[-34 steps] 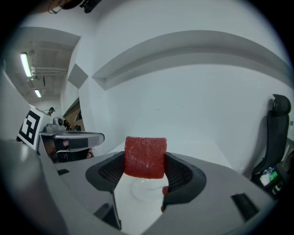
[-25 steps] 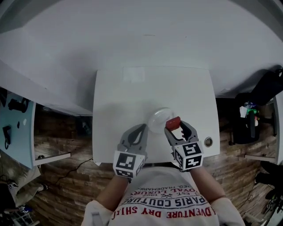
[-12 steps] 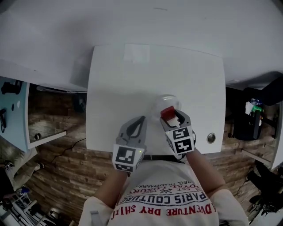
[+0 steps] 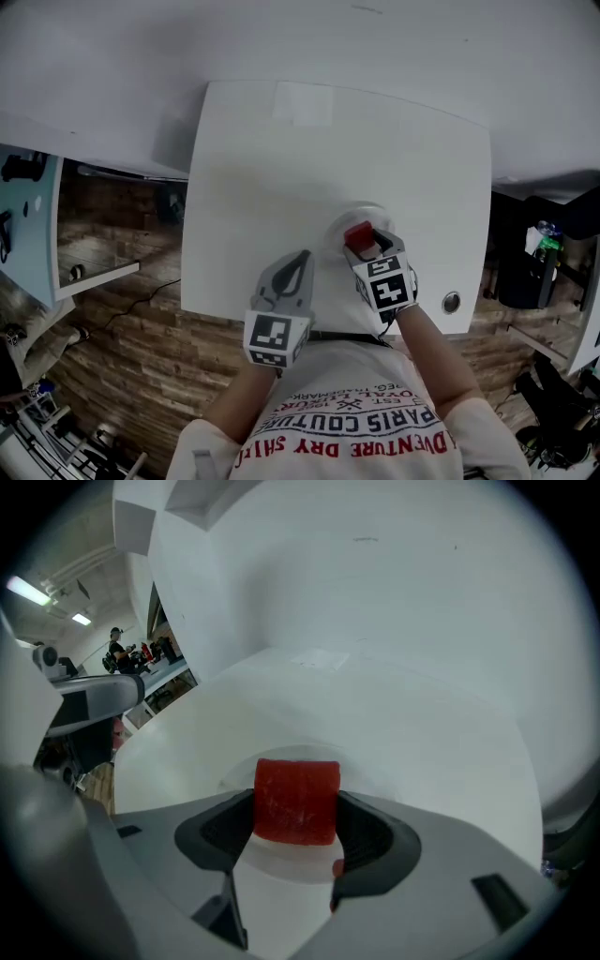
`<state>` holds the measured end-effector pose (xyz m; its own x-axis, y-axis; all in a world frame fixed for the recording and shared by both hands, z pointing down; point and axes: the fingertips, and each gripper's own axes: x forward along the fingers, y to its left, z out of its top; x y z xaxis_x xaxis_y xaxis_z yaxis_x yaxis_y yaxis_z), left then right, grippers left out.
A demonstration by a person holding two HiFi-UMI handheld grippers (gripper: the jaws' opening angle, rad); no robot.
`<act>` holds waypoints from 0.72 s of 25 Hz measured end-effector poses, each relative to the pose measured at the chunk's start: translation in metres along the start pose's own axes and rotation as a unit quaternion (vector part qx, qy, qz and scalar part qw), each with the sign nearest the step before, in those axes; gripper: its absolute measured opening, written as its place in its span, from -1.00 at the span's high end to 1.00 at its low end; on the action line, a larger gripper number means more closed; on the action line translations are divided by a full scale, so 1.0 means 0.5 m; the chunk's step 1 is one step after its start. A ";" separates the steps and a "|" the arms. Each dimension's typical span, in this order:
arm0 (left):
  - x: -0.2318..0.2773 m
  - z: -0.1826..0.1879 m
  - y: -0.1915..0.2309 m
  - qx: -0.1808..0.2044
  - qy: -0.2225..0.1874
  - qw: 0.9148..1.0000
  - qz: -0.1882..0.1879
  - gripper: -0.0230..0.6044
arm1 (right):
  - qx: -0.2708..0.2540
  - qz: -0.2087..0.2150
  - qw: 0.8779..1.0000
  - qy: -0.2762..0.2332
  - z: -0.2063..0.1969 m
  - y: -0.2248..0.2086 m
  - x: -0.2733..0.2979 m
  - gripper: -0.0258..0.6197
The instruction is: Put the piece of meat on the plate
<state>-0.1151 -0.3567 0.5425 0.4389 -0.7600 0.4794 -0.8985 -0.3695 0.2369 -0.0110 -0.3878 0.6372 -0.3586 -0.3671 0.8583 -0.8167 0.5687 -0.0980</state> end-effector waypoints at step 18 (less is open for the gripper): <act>0.010 0.011 0.016 0.001 -0.007 1.000 0.011 0.91 | 0.035 0.022 0.998 -0.052 0.014 -0.010 0.015 0.04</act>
<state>-0.1201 -0.3664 0.5423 0.4185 -0.7752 0.4732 -0.9082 -0.3535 0.2241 -0.0127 -0.3985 0.6407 -0.4369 -0.4201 0.7954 -0.8277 0.5340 -0.1726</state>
